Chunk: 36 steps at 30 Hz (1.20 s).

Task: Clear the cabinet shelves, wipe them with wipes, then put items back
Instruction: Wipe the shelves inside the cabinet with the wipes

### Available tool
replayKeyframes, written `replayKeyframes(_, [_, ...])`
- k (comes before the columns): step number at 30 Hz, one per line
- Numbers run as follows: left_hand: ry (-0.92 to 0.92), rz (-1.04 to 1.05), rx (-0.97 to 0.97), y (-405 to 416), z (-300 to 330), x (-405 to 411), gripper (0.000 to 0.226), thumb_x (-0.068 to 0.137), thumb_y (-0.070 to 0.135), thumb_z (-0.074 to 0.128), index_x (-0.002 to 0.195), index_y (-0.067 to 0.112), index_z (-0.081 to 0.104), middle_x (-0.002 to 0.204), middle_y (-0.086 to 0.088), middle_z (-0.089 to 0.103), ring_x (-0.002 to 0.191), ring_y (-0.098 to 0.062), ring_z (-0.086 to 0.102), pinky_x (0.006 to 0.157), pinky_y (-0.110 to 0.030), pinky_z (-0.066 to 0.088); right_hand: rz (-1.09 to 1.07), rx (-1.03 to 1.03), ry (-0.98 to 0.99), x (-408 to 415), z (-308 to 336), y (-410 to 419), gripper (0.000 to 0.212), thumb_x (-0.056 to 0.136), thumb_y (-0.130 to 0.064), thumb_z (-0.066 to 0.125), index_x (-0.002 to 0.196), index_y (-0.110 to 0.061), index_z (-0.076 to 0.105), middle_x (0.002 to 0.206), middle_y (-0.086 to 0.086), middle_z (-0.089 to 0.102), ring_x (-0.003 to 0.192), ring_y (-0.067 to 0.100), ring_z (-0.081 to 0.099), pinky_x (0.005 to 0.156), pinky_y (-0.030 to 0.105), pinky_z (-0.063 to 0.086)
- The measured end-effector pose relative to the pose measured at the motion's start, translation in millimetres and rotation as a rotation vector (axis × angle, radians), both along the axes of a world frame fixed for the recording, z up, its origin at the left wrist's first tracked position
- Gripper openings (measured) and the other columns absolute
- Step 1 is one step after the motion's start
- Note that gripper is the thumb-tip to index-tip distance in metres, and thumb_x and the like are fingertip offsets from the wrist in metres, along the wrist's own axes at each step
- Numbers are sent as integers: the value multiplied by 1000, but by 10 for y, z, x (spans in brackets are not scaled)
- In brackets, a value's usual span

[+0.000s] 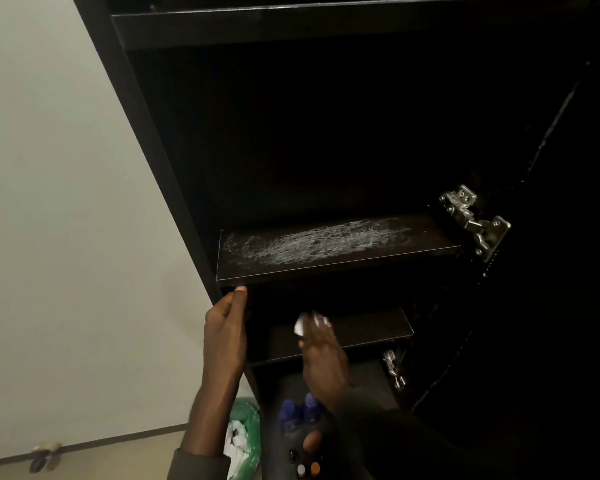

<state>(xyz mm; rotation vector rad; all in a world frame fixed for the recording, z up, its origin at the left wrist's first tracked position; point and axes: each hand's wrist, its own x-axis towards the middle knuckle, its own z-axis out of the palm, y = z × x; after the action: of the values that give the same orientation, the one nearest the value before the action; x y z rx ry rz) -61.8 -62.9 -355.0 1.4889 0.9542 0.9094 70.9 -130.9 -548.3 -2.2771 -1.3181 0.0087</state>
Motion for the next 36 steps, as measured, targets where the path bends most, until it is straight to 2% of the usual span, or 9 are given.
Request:
replayKeyframes(3, [-7,-4,5,0,-4,7,34,101,34,47,77,33,70,77,12,72,84,-12,68,80,-29,49,178,69,62,-283,111,230,57,72,0,54,130,-5,58,135,16,57,125,30,55,112,36,35])
replayKeyframes(8, [-10,5,0,-45,55,7,33,102,31,46,78,35,68,70,22,71,71,9,64,71,-20,44,198,-27,109,-500,61,617,60,90,-1,53,146,-16,37,149,9,41,141,25,34,118,33,26])
replayKeyframes(12, [-20,-7,-10,-57,75,-1,32,102,30,45,81,36,68,71,27,70,71,12,64,71,-18,44,183,-57,145,-533,0,649,53,91,-3,51,141,-16,45,148,8,42,142,23,33,118,36,28])
replayKeyframes(18, [-32,-5,-26,-13,34,-4,32,102,30,47,79,31,70,73,18,72,72,3,66,73,-23,47,522,37,193,-185,273,79,56,81,14,40,125,-9,64,132,11,61,129,18,52,115,31,33])
replayKeyframes(21, [-48,-7,-35,-35,46,6,29,102,31,45,84,35,68,76,22,72,78,4,66,73,-19,45,282,258,325,59,511,-292,42,92,1,43,122,-15,67,128,0,64,120,10,59,107,24,41])
replayKeyframes(24, [-71,3,-45,-75,82,13,26,102,30,44,89,38,66,88,19,69,90,-2,64,73,-15,43,-133,488,468,411,643,-628,37,97,7,45,109,-16,70,110,-4,72,96,4,69,83,13,51])
replayKeyframes(27, [-73,36,-27,-89,115,-6,26,102,27,46,89,38,66,89,17,68,89,-3,64,72,-16,44,-440,452,277,703,544,-755,38,88,13,53,115,-9,69,113,10,70,105,22,67,90,8,40])
replayKeyframes(31, [-45,82,53,-49,127,-90,26,102,25,47,92,32,69,88,11,71,88,-8,68,74,-19,50,-425,303,222,627,315,-599,48,84,15,53,124,-8,63,130,14,60,123,29,56,103,22,37])
replayKeyframes(36, [-13,97,104,28,131,-176,31,101,30,47,93,24,75,88,3,77,87,-17,74,81,-36,59,-159,11,90,170,141,-15,58,77,6,64,133,1,53,140,21,50,132,38,46,110,50,37])
